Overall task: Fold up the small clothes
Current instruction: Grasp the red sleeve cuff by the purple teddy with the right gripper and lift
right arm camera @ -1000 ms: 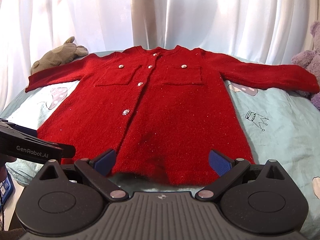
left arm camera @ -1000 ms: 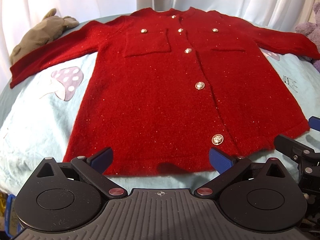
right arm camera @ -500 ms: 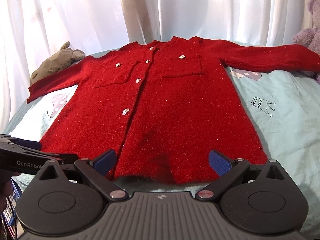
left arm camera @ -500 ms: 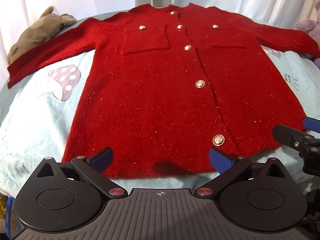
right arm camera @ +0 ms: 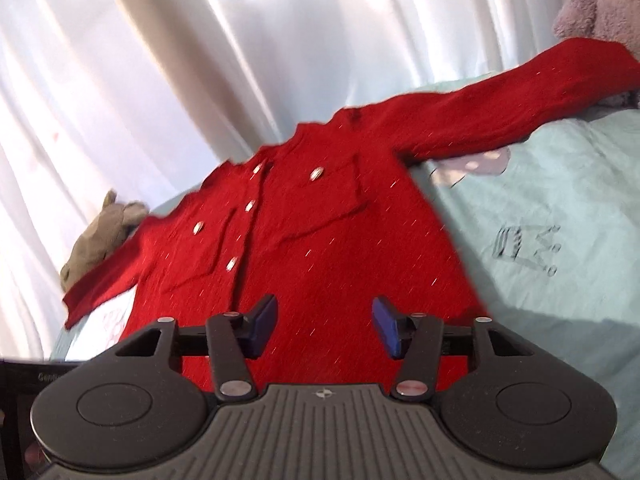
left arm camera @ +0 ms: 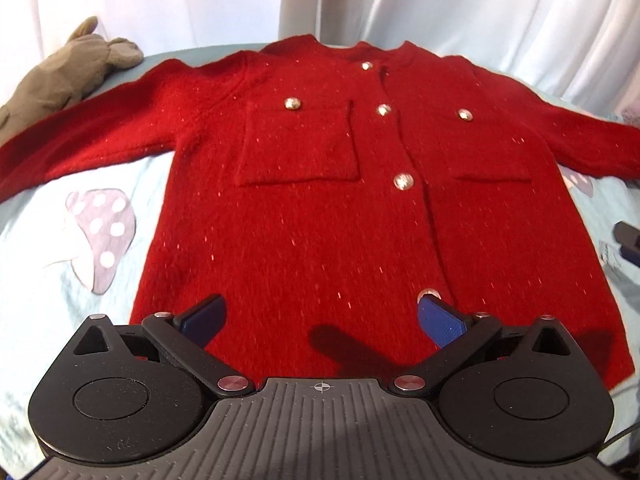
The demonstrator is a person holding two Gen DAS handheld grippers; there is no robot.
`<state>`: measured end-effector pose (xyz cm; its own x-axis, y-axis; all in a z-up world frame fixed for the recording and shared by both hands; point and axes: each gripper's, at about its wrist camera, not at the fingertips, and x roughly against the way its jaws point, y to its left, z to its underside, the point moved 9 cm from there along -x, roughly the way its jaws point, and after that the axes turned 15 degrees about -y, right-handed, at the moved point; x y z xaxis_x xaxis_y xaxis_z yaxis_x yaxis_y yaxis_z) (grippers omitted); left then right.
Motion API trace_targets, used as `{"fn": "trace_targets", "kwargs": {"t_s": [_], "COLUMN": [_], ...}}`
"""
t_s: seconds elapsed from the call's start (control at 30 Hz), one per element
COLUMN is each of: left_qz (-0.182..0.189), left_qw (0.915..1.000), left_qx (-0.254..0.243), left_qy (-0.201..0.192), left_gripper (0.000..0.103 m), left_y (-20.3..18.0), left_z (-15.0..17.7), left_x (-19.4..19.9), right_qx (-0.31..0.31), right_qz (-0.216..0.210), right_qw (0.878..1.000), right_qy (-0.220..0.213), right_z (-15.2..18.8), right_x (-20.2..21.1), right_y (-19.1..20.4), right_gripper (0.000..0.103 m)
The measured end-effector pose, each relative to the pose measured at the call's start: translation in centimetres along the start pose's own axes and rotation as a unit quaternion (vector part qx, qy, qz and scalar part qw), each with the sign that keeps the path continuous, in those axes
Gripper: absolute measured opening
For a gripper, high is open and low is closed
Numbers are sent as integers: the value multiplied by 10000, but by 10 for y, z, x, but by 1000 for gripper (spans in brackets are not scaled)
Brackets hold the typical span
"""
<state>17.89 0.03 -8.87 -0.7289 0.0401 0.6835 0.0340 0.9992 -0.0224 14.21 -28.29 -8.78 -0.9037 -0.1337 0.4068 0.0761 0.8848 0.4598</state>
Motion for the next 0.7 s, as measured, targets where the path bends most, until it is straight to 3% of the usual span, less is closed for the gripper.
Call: {"fn": "trace_targets", "kwargs": {"t_s": [0.1,0.2,0.23,0.3,0.33,0.4,0.43,0.5,0.7], "left_qz": [-179,-299,-326,-310,-272,-166,-145,-197,-288], "left_qw": [9997,9993,9992,9991,9990,9987,9986,9989,9995], "left_qx": [68,88,128,273,359,485,513,409,66], "left_qy": [-152,-200,-167,-111,-76,-19,3,-89,-146], "left_gripper": [103,103,103,103,103,103,103,103,103], "left_y": [9,15,16,20,21,22,22,21,16], "left_z": [-16,-27,-28,-30,-30,-29,-28,-30,-29], "left_x": [-29,-60,-69,-84,-91,-102,-106,-110,-116], "right_qx": [-395,-997,-1190,-1737,-1988,-2649,-2858,-3160,-3665], "right_qz": [655,1414,1576,1975,2012,2256,2277,2391,2304], "right_qw": [9952,9776,9713,9515,9436,9158,9064,8885,8641], "right_qy": [-617,-1196,-1328,-1595,-1718,-2006,-2119,-2314,-2566], "right_z": [-50,-99,-111,-133,-141,-153,-157,-163,-168], "right_x": [-24,-45,-49,-57,-59,-62,-64,-68,-87], "right_y": [-57,-134,-155,-204,-222,-263,-276,-299,-332], "right_gripper": [33,17,18,21,35,60,63,63,59]}}
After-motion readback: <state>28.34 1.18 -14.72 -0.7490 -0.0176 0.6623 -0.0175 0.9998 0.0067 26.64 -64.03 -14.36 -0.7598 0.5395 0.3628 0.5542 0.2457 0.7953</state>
